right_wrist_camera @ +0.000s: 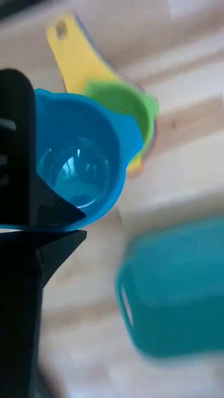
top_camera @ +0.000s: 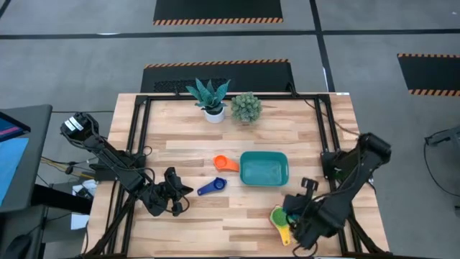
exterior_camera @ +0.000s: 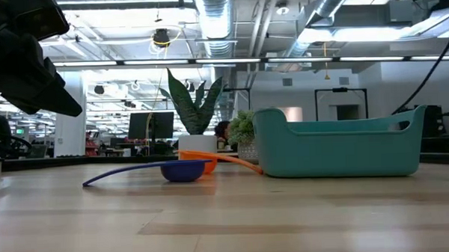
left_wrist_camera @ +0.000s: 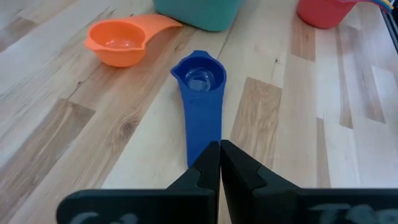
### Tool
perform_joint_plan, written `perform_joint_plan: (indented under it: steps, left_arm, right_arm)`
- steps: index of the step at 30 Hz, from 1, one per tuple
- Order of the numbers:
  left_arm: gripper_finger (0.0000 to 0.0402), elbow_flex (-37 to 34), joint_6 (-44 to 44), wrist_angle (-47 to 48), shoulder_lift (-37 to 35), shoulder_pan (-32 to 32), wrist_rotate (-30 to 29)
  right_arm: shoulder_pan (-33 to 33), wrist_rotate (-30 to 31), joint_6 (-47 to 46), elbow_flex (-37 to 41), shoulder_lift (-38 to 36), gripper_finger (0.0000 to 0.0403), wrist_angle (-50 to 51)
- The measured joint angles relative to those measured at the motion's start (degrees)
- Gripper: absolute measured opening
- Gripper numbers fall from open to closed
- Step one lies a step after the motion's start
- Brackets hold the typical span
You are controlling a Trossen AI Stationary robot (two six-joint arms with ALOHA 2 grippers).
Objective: Nest measuring cups in basket
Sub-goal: Stack the light blue measuring cup on top of the green measuring cup
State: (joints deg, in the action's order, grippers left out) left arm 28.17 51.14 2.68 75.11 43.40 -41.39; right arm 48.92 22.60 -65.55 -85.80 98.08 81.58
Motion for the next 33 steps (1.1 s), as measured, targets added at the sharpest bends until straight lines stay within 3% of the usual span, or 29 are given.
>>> perform_joint_plan:
  steps: [5,8,18,33]
  left_arm:
    - [0.0000,-0.01,-0.05,-0.02,0.00,0.00,-0.52]
    - [0.0000,0.00,-0.02,-0.02,0.00,0.00,-0.33]
    - [0.0000,0.01,-0.49,-0.02,0.00,-0.11,-0.46]
    - [0.0000,0.01,-0.53,-0.02,0.00,-0.11,-0.44]
  right_arm:
    - [1.34,-0.12,-0.05,12.28,-4.60,0.0005,-15.42]
    - [0.72,-0.17,2.41,15.16,-4.94,0.0005,-17.77]
    - [-3.06,-1.59,11.07,16.38,-5.04,0.0007,-26.16]
    - [-3.99,-6.42,12.05,16.51,-3.62,0.0035,-29.79]
